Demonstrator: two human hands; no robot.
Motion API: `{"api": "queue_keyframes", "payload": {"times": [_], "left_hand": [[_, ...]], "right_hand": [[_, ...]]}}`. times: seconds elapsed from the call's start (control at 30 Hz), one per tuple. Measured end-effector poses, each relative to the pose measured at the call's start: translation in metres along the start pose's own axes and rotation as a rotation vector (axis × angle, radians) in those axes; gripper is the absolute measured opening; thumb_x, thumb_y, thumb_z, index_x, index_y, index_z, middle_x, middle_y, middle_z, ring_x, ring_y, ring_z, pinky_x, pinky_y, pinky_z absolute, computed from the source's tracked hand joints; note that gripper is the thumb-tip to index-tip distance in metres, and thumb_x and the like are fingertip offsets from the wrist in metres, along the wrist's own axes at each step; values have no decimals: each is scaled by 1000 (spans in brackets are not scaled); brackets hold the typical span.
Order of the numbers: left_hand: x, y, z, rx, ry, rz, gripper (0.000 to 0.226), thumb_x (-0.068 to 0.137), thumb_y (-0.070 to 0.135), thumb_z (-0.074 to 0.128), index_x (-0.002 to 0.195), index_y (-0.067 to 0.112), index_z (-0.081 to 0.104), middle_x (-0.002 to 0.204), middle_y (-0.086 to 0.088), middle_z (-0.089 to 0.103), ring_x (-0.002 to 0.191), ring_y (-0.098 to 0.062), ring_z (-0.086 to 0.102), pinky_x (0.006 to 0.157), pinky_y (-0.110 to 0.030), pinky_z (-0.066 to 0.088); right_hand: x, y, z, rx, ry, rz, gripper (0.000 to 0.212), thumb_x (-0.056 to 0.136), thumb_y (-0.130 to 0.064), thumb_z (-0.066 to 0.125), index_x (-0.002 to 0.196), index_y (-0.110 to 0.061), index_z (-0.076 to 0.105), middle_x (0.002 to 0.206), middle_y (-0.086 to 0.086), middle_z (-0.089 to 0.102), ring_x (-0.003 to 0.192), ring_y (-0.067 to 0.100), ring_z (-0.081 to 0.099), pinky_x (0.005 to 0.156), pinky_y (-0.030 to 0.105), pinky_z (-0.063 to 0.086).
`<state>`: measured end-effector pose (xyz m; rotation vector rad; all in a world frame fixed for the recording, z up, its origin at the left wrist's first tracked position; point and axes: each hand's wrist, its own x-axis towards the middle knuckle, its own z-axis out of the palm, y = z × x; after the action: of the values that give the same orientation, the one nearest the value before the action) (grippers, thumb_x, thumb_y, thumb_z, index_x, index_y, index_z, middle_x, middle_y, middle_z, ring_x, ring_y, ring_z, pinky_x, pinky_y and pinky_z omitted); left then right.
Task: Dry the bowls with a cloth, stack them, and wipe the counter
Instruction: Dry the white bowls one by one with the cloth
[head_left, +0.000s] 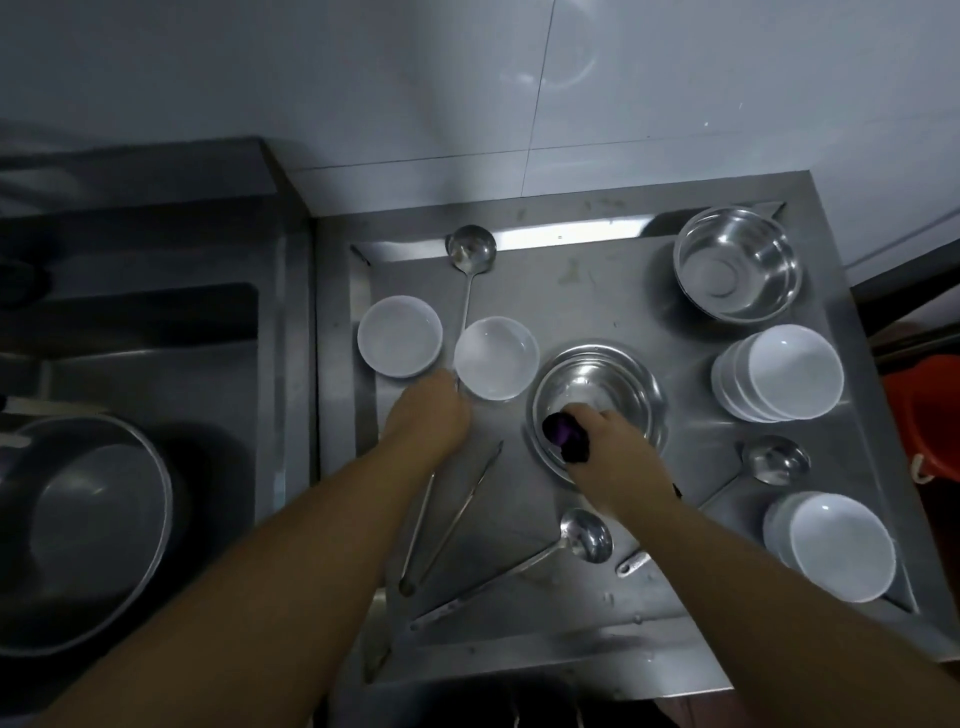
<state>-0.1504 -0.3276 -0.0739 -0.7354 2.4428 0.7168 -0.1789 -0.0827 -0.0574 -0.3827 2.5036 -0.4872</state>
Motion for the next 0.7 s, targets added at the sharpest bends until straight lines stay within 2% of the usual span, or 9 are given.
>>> {"api": "queue_keyframes", "payload": {"times": [0.13,0.23,0.47,0.63,0.7], "left_hand": [[28,10,6,-130,14,-79,31,105,30,52,124,6,61,125,-18,69,111,-39,66,80,-39,45],[44,14,7,-185,12,-149,37,103,30,56,128,3,62,126,-19,69,112,-40,67,81,-38,47],[50,17,9,-312,25,-253,34,95,24,65,122,2,66,117,-17,71,102,-37,69,75,-36,50],[32,19,-1,-414,-9,-284,32,91,27,67,110,3,74,105,-15,76,94,-36,72,82,-41,61],[18,15,-4,-466,-20,-282,29,91,25,66,112,7,76,105,-14,77,94,-34,72,86,-43,62]], "right_hand": [[6,2,7,51,36,65,50,90,-25,72,133,-39,49,110,0,56,93,22,60,83,42,59],[8,4,12,75,45,80,51,89,-24,72,132,-39,48,107,-1,56,90,21,59,81,38,56],[-1,11,16,92,51,156,58,86,-23,71,135,-41,46,111,-1,58,95,23,61,81,39,57],[-15,11,6,130,67,162,61,83,-25,75,135,-41,46,111,0,63,96,24,63,82,41,58],[-20,7,1,165,66,141,57,84,-26,75,129,-40,43,105,-2,66,88,20,65,73,35,57]]}}
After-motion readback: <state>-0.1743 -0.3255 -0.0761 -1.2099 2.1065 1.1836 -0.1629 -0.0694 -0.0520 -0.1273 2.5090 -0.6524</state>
